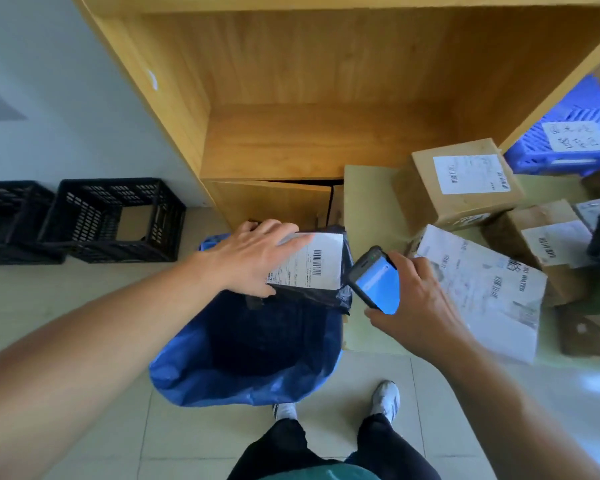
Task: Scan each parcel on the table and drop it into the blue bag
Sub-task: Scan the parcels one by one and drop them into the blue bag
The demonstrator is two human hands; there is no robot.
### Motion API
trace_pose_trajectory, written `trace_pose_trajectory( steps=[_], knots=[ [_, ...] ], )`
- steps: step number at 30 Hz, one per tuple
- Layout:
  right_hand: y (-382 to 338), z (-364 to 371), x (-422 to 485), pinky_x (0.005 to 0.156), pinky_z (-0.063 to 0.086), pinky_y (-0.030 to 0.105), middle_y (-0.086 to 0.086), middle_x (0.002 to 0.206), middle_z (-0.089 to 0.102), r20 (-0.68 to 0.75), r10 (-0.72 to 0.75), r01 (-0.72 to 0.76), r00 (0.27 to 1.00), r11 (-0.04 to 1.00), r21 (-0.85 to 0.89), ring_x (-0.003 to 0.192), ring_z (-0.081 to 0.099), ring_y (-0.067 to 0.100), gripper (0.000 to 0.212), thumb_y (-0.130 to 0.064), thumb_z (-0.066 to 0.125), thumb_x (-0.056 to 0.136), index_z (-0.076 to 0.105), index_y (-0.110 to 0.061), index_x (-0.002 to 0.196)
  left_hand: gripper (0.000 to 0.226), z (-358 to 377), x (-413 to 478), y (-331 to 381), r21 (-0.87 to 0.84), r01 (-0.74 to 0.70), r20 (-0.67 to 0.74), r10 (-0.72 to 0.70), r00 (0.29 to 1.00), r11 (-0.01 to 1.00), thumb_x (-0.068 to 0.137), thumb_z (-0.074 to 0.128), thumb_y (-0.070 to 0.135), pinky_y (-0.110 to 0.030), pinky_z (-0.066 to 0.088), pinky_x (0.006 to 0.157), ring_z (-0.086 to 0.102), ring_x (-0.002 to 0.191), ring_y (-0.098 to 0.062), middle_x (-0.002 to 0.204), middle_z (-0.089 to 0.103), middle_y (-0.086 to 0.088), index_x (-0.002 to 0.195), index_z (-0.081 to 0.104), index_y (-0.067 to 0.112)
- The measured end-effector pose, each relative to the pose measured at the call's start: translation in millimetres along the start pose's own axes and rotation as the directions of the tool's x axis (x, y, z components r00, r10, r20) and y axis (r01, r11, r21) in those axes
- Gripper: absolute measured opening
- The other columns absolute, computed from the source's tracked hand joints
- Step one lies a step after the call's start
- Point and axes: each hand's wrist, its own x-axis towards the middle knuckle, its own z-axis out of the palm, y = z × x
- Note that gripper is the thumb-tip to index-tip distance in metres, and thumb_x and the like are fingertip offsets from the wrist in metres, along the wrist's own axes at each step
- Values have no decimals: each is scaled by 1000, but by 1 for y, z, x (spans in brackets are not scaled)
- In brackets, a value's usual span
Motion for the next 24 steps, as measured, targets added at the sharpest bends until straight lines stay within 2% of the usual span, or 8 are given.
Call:
trace_pose_trajectory(
  steps=[3,5,7,12,15,19,22,24],
  knots=[
    [-20,42,1,82,46,32,-13,116,35,2,33,-33,999,991,131,105,49,13,90,-48,78,69,29,-36,144,124,67,-21,-13,-79,25,-14,-27,1000,997,71,79,55,-50,34,112,22,145,-28,160,15,-3,161,-2,30],
    [-31,82,5,81,38,25,-15,115,36,1,41,-41,999,977,211,99,43,5,92,-45,81,68,31,-36,145,125,119,-30,-20,-133,50,-16,-53,998,990,68,80,56,-49,35,112,23,145,-28,161,19,-4,162,2,31],
    [-41,118,8,82,37,22,-18,118,37,19,36,-40,999,956,290,98,46,5,94,-43,83,66,33,-37,146,125,168,-38,-23,-171,63,-15,-66,998,983,65,82,56,-50,38,110,27,142,-29,160,25,-4,163,10,29],
    [-47,202,37,92,44,20,-25,126,43,63,-41,5,997,873,487,114,49,-3,94,-47,81,63,33,-41,144,128,290,-47,-25,-232,111,6,-113,994,966,56,90,55,-54,46,102,44,135,-36,154,37,-10,160,23,21],
    [-40,240,58,94,45,19,-24,129,43,85,-74,16,994,840,543,122,47,-3,94,-46,83,64,32,-41,143,128,356,-42,-27,-268,177,63,-166,984,947,57,90,55,-55,46,103,44,134,-35,153,37,-9,160,22,23],
    [-25,270,77,96,50,31,-17,136,48,132,-99,-2,986,793,609,126,51,6,92,-59,78,60,33,-48,139,124,411,-15,-45,-294,232,124,-204,971,927,66,87,55,-58,37,113,32,141,-33,157,29,-7,162,13,29],
    [-14,280,90,96,51,32,-16,137,51,125,-132,28,983,789,614,128,52,10,94,-68,76,57,33,-52,139,127,434,36,-88,-266,304,82,-293,953,915,71,84,54,-63,12,122,7,154,-34,168,3,-9,162,-2,35],
    [-8,289,97,97,49,33,-16,139,51,120,-146,42,982,788,614,129,52,11,95,-63,78,56,33,-52,140,125,439,67,-114,-245,387,56,-385,921,889,74,82,53,-62,3,123,-6,156,-35,170,-11,-10,162,-4,34]
  ],
)
